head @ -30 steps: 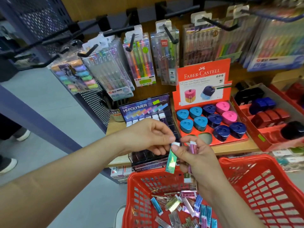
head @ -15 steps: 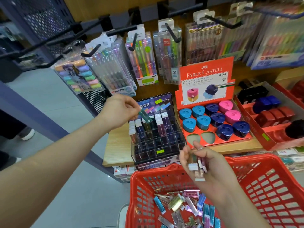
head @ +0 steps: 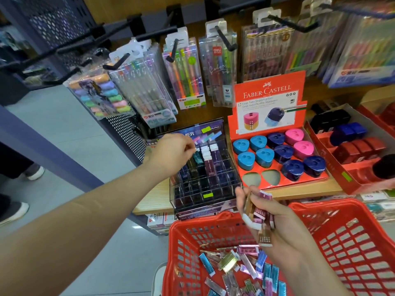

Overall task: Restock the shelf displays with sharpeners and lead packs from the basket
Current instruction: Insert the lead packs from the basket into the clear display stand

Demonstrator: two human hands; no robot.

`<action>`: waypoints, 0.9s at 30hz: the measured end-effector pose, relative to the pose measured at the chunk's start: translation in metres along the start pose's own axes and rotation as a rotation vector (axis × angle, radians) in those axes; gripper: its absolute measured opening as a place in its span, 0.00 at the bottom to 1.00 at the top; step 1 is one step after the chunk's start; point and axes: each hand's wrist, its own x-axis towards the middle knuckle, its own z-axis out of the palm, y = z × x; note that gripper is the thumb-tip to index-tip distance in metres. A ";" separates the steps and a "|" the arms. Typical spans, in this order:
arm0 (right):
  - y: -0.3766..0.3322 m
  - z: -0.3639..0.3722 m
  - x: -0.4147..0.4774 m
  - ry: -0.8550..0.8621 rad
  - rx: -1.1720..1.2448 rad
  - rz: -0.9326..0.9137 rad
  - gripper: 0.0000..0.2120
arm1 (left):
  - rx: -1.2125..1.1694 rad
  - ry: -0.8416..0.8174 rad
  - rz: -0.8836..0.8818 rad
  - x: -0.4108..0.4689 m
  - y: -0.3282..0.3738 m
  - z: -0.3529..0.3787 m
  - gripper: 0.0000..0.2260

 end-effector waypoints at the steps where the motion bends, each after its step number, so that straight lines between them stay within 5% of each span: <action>1: 0.000 0.001 -0.001 -0.009 -0.015 0.009 0.23 | 0.036 0.000 0.019 0.001 0.001 0.002 0.07; 10: 0.004 0.007 -0.009 -0.019 -0.044 -0.029 0.20 | 0.166 -0.036 -0.001 0.005 0.008 0.008 0.08; 14: 0.005 0.010 -0.008 -0.013 -0.078 0.005 0.23 | -0.067 0.006 -0.123 0.001 0.019 -0.015 0.06; 17: 0.009 0.011 -0.006 0.010 -0.115 -0.004 0.20 | -0.645 -0.381 -0.328 -0.010 0.035 -0.040 0.06; 19: 0.012 0.012 -0.005 0.020 -0.178 -0.018 0.19 | -0.829 -0.594 -0.347 -0.023 0.048 -0.045 0.09; 27: 0.018 0.018 -0.008 0.042 -0.423 -0.108 0.23 | -1.062 -0.805 -0.321 -0.053 0.067 -0.034 0.10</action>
